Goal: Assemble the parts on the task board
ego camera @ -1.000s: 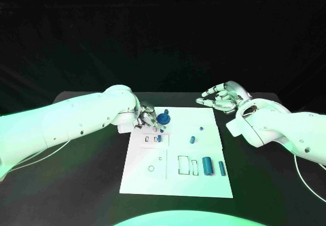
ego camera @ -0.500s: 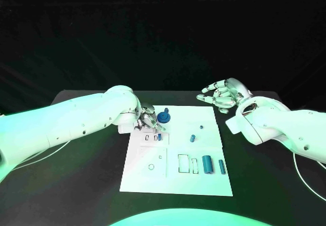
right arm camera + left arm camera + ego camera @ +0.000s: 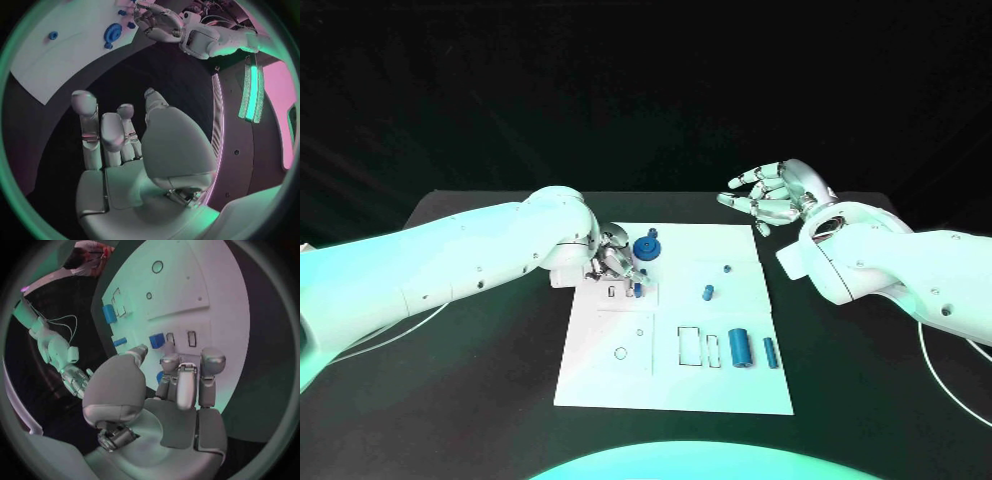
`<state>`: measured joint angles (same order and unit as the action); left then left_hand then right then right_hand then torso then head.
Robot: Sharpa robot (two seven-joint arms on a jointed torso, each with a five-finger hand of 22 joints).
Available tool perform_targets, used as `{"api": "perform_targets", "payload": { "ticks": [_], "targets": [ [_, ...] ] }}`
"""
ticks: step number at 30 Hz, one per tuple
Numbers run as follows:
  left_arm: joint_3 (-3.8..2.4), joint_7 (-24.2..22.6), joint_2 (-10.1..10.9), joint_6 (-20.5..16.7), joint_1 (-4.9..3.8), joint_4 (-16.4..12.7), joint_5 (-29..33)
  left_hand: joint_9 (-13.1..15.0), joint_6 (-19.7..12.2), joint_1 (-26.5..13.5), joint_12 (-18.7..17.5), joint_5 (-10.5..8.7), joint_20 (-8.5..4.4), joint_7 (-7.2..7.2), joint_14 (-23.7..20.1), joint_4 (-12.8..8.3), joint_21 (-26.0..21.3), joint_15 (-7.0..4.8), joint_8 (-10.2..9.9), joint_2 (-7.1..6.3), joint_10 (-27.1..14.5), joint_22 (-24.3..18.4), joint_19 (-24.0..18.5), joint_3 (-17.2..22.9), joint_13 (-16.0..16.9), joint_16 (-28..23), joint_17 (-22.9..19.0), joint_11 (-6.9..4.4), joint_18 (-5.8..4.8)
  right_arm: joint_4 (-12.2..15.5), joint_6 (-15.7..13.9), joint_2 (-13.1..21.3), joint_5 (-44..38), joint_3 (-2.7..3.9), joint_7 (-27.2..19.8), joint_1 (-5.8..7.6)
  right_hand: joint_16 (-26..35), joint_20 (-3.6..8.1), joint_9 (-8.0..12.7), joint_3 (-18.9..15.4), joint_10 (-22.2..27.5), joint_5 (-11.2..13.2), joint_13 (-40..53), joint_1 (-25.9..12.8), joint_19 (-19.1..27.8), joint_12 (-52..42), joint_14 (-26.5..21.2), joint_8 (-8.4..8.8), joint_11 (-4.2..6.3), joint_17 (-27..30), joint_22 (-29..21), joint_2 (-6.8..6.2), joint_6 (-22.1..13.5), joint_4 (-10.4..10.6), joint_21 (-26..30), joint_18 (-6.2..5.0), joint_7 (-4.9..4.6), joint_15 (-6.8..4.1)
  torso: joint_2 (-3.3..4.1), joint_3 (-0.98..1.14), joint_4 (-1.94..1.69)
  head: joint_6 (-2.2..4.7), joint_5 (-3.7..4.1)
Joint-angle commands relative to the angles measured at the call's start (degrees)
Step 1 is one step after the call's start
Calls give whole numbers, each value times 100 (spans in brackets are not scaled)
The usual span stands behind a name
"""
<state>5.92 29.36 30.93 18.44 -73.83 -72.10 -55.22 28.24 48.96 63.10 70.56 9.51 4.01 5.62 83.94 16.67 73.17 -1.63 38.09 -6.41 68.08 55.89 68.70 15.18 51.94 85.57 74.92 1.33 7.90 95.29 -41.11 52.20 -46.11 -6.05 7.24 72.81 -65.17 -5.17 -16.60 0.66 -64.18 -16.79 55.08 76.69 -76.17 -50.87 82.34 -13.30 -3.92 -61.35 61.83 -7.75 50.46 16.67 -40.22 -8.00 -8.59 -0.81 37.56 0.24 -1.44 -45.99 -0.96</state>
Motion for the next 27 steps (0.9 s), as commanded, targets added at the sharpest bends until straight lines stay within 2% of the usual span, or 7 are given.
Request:
{"api": "perform_targets", "payload": {
  "ticks": [1,7,15,18,22,23,27],
  "targets": [
    [3,0,-29,140,12,-5,73,9,-34,38,-32,-3,8,-8,213,-14,25,-38,23,-4,-24,5,47,-22,9,27,312,8,-91,-6,-124,-13,54,0,-214,1,155,6,9,48,99,-26,-133,73,59,127,-59,-21,16,119,-154,-6,-46,6,239,-70,-12,5,2,-1,-1,0,-4],
    [18,1,-33,145,26,1,87,63,-42,182,-34,5,10,-16,215,-25,40,-43,53,26,-31,22,44,-9,5,34,328,2,-93,-15,-163,-20,69,-2,-255,1,280,5,14,65,146,-40,-238,89,63,206,-70,-35,14,185,-279,2,-59,3,414,-86,-14,6,2,1,1,-11,-14],
    [29,0,-29,107,31,-4,146,150,-47,448,-38,8,9,-38,218,-38,60,-56,94,144,-34,39,31,95,2,39,346,-17,-93,-24,-193,-30,73,-3,-272,1,330,8,17,92,151,-85,-277,118,45,218,-60,-47,16,196,-340,19,-66,1,489,-90,-12,4,0,0,0,-9,2],
    [30,-2,-26,64,31,-11,207,210,-54,689,-44,10,-2,-66,223,-80,74,-78,122,224,-32,52,26,255,1,44,362,-43,-93,-29,-192,-34,73,-4,-268,1,340,8,17,95,152,-93,-282,121,41,220,-60,-48,16,200,-344,20,-67,1,491,-90,-13,3,0,4,6,-5,1],
    [31,-8,-21,-30,32,1,381,362,-68,1059,-60,9,-34,-118,228,-220,99,-122,229,310,-24,83,25,692,3,46,380,-93,-97,-41,-184,-42,73,-5,-261,1,354,9,19,102,150,-115,-290,127,32,218,-55,-52,16,201,-360,20,-70,1,509,-90,-13,3,3,4,8,-1,11],
    [32,-12,-19,-68,32,7,437,465,-106,1194,-68,-17,-52,-133,230,-337,110,-142,301,309,-12,96,22,1002,11,46,388,-109,-98,-46,-179,-45,73,-6,-257,1,354,9,19,102,150,-115,-290,127,32,218,-55,-52,16,201,-360,20,-70,1,509,-90,-13,3,3,3,5,-1,13],
    [32,-27,4,-204,32,20,700,735,-222,1155,-81,-19,-61,-135,236,-657,133,-143,467,158,31,116,11,1899,24,46,409,-113,-102,-64,-159,-51,73,-10,-239,1,379,11,22,113,156,-172,-315,139,18,225,-47,-58,17,200,-393,15,-77,1,549,-92,-12,2,3,1,1,-4,24]
  ]
}}
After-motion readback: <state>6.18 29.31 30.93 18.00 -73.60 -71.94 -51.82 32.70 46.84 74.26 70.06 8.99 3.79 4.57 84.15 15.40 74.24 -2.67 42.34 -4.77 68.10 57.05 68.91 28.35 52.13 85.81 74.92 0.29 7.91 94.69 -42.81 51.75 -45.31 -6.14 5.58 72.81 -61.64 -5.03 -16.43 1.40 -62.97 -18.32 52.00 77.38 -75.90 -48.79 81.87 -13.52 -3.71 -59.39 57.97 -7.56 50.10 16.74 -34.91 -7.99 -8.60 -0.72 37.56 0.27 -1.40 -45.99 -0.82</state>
